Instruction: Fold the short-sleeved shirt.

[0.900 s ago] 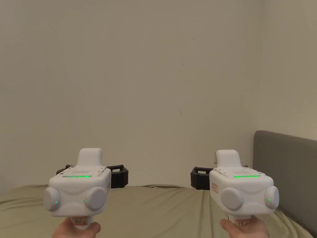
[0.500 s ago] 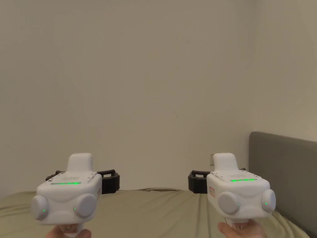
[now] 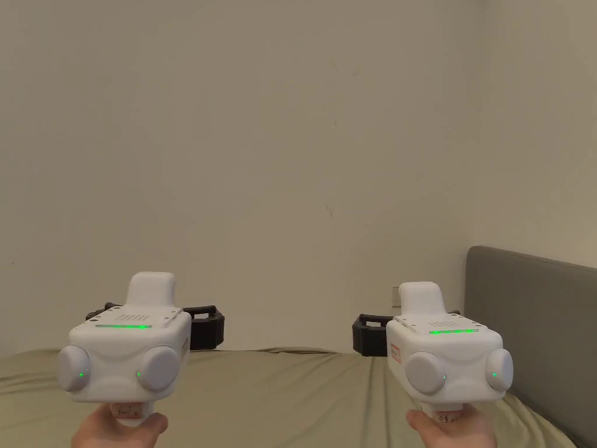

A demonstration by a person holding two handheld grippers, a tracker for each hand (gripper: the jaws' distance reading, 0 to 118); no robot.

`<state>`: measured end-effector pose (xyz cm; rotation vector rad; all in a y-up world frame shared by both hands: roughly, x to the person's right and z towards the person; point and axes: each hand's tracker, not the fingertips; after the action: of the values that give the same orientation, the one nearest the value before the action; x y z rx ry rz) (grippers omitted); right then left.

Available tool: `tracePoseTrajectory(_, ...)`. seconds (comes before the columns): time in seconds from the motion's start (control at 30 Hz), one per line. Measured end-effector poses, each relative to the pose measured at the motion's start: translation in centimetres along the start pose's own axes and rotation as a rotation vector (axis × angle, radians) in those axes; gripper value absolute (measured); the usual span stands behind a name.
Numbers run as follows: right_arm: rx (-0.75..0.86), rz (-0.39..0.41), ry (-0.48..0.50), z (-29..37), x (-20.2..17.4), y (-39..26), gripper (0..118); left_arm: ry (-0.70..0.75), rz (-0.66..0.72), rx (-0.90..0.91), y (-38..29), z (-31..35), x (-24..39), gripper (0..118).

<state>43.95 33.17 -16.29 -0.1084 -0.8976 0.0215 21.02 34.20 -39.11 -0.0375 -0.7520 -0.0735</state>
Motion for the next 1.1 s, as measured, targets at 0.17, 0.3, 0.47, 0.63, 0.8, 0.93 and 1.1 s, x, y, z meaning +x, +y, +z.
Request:
tracePoseTrajectory(0.17,0.009,-0.034,0.008,0.1,0.2,0.0,118,-0.002,0.003,0.010,-0.2,0.1,0.3,118)
tracePoseTrajectory(0.3,0.016,-0.047,0.016,0.1,0.1,0.0,118,0.012,0.022,0.016,-0.5,0.2,0.4,118)
tracePoseTrajectory(0.47,0.006,-0.023,0.020,-0.1,-0.5,-0.5,118,0.014,-0.003,0.011,-0.3,0.0,0.3,118)
tracePoseTrajectory(0.63,-0.006,-0.009,0.026,-0.3,-0.6,-0.9,118,0.006,0.010,0.008,-0.2,0.0,0.1,118)
tracePoseTrajectory(0.8,-0.007,0.009,0.036,-0.3,-0.6,-0.9,118,0.016,-0.008,0.019,-0.7,0.0,0.2,118)
tracePoseTrajectory(0.93,0.013,0.052,0.051,0.0,-0.7,-0.9,118,-0.096,-0.036,0.008,-0.3,-0.5,-0.1,118)
tracePoseTrajectory(1.1,0.031,0.146,0.063,0.9,-1.0,-1.8,2,-0.112,-0.009,0.036,-0.1,-0.3,-0.1,0)
